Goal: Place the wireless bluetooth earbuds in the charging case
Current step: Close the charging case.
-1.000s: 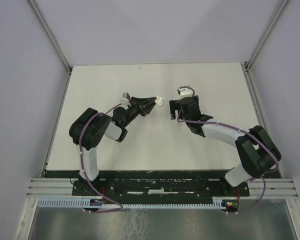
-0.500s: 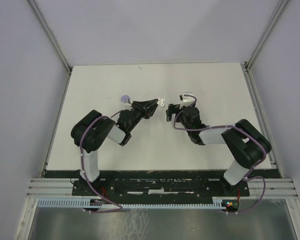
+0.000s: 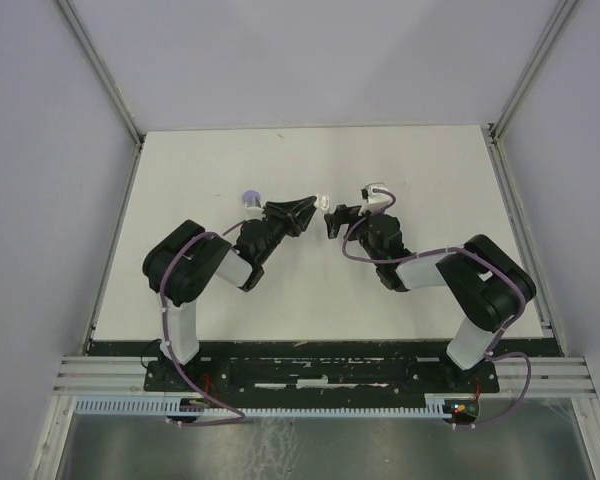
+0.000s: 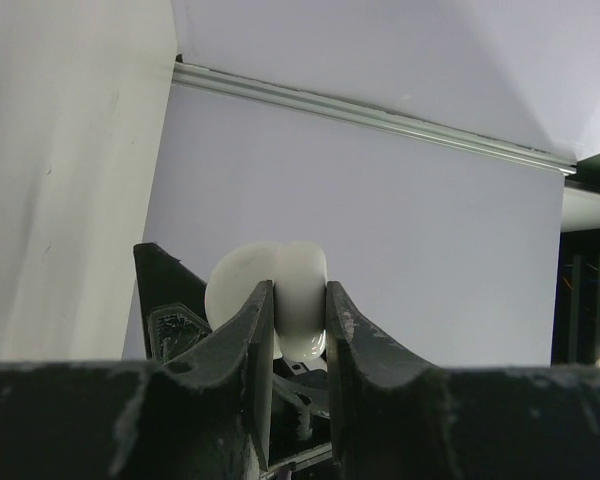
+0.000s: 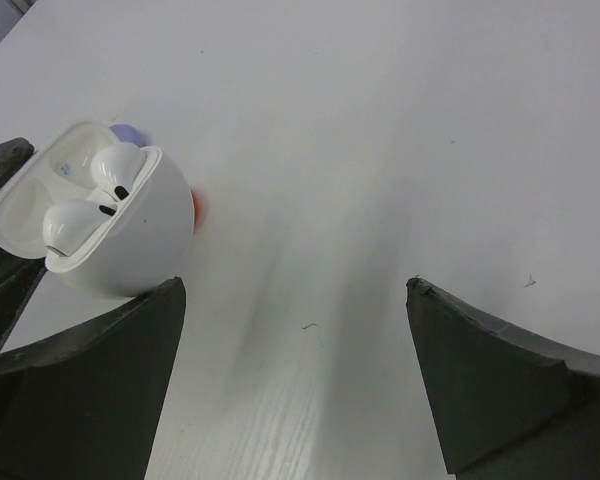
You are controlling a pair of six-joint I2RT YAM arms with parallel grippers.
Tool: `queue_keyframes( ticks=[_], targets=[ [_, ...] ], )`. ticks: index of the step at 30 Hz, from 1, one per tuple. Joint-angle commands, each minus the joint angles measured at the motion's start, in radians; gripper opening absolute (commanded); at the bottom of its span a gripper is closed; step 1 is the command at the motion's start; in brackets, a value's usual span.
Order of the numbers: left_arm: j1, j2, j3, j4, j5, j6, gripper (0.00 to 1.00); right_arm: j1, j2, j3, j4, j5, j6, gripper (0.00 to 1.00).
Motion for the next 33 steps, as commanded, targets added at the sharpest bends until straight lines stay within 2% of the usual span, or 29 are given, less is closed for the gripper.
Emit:
queue_keyframes(
  ticks=[1, 13, 33],
  targets=[
    [-0.012, 0.008, 0.042, 0.022, -0.009, -0.027, 0.03, 0.002, 0.003, 0.009, 0.085, -0.023, 0.023, 0.99],
    [-0.025, 0.035, 0.058, 0.014, -0.003, -0.034, 0.03, 0.002, 0.009, 0.003, 0.113, 0.003, 0.012, 0.99],
    [-0.032, 0.110, -0.008, 0.106, 0.010, -0.069, 0.03, 0.002, -0.037, -0.049, 0.158, 0.090, -0.041, 1.00]
  ],
)
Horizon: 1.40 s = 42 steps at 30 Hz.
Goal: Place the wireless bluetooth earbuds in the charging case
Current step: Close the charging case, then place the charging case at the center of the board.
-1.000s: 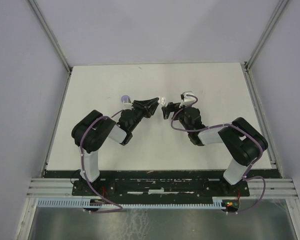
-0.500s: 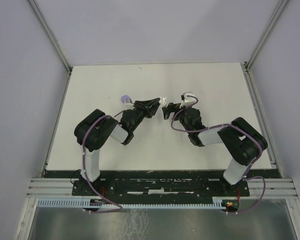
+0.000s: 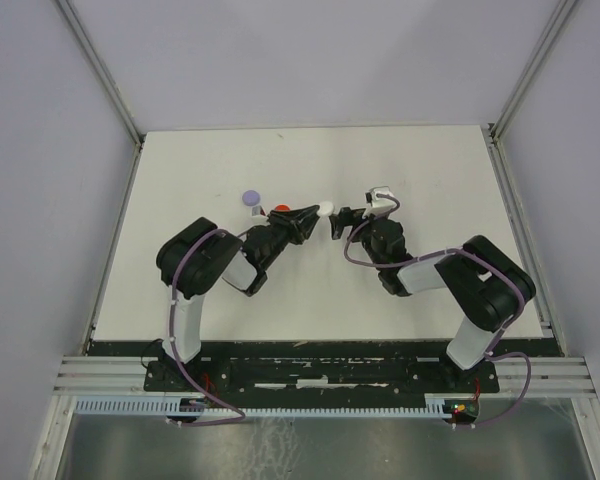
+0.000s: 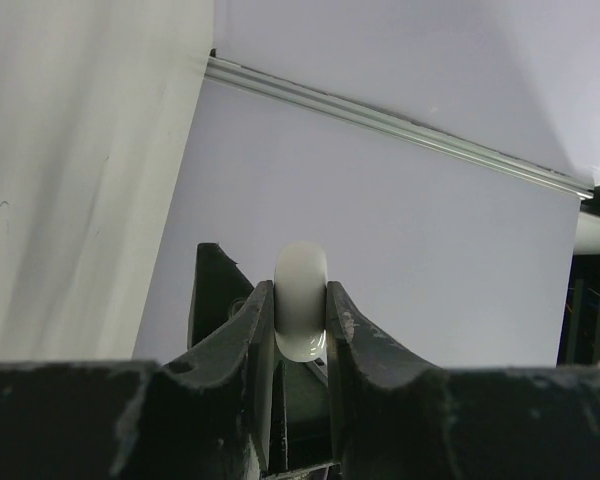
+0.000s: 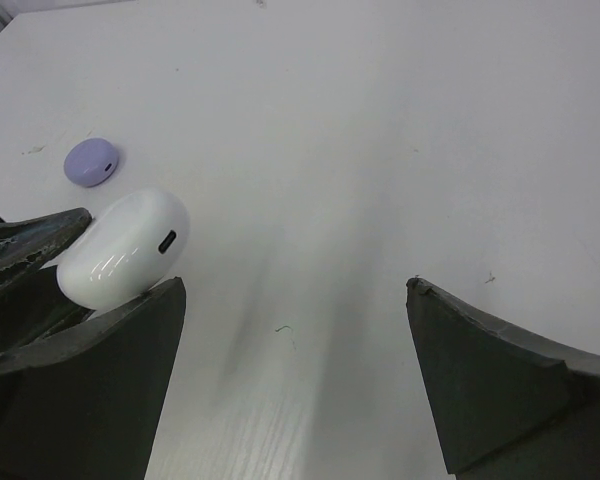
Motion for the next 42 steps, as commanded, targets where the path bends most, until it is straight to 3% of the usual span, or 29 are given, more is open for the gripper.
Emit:
queue_keyframes(
  ticks=[1, 13, 22, 32, 39, 42],
  targets=[
    [-0.006, 0.015, -0.014, 0.066, 0.010, -0.015, 0.03, 0.001, -0.048, -0.009, 0.069, 0.042, -0.014, 1.00],
    [-0.006, 0.042, -0.018, -0.039, 0.085, 0.150, 0.03, -0.010, -0.274, -0.032, -0.214, 0.311, -0.139, 1.00],
    [-0.008, 0.053, 0.031, -0.173, 0.116, 0.302, 0.03, -0.031, -0.448, -0.037, -0.353, 0.324, -0.174, 1.00],
    [-0.017, 0.008, 0.080, -0.353, 0.064, 0.441, 0.04, -0.038, -0.481, -0.042, -0.364, 0.302, -0.173, 1.00],
    [-0.022, -0.011, 0.101, -0.430, 0.041, 0.501, 0.17, -0.044, -0.487, -0.045, -0.363, 0.295, -0.173, 1.00],
    [-0.023, -0.022, 0.103, -0.457, 0.035, 0.519, 0.33, -0.045, -0.485, -0.044, -0.363, 0.288, -0.171, 1.00]
  ],
)
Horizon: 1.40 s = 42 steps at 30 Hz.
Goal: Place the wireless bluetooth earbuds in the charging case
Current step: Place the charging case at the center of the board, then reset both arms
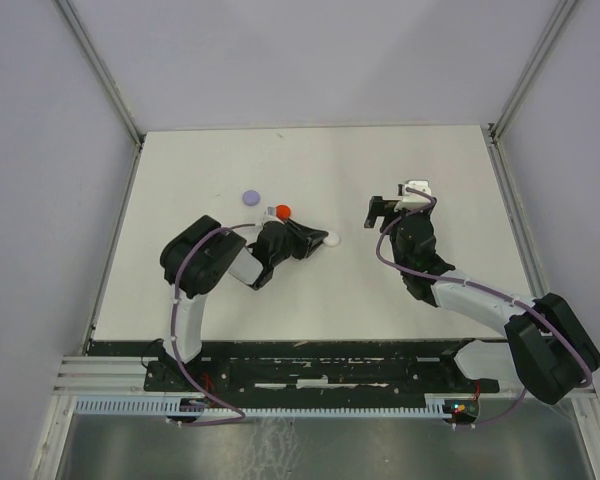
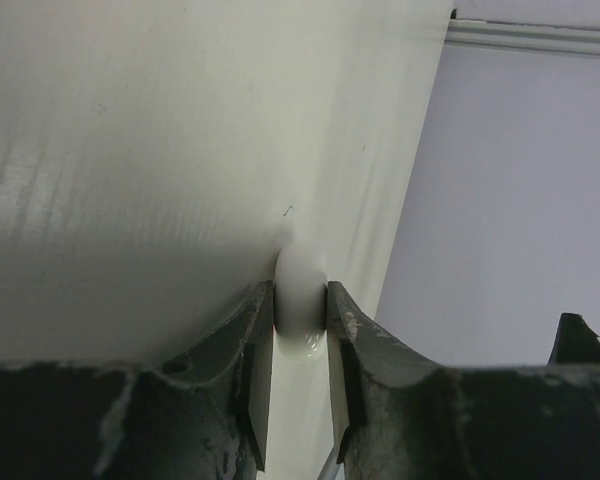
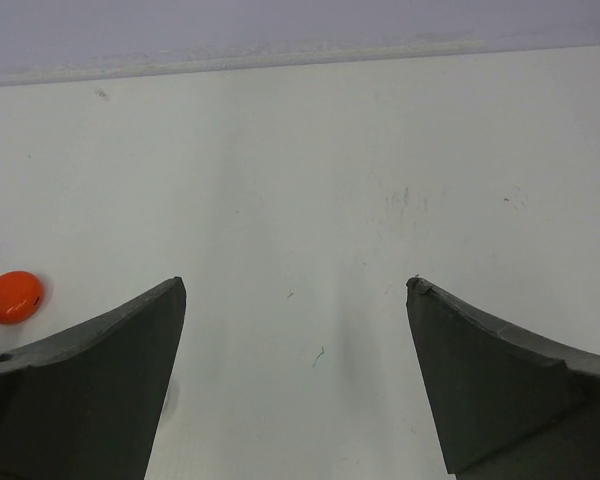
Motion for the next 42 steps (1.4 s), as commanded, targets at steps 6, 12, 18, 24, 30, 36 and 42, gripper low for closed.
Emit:
queue_keyframes(
  ticks=[6, 12, 18, 24, 30, 36, 42],
  targets=[
    [-0.008, -0.144, 0.003, -0.211, -0.086, 0.175, 0.45, -0.009, -0.034, -0.001, 0.011, -0.022, -0.009, 1.00],
    [-0.005, -0.337, -0.080, -0.374, -0.193, 0.302, 0.52, -0.010, -0.038, 0.005, -0.016, -0.023, -0.004, 1.00],
    [0.030, -0.607, -0.178, -0.551, -0.364, 0.422, 0.68, -0.018, -0.023, 0.096, -0.236, 0.048, 0.082, 1.00],
    [0.082, -0.914, -0.146, -0.796, -0.441, 0.627, 0.75, -0.031, 0.006, 0.206, -0.449, 0.096, 0.139, 1.00],
    [0.084, -1.224, -0.209, -0.949, -0.614, 0.717, 0.99, -0.052, -0.008, 0.282, -0.610, 0.354, 0.326, 1.00],
    [0.084, -1.454, -0.225, -1.076, -0.741, 0.741, 0.99, -0.051, 0.085, 0.511, -1.010, 0.553, 0.554, 1.00],
    [0.083, -1.575, -0.239, -1.127, -0.753, 0.726, 0.99, -0.051, 0.114, 0.587, -1.210, 0.657, 0.673, 1.00]
  ],
)
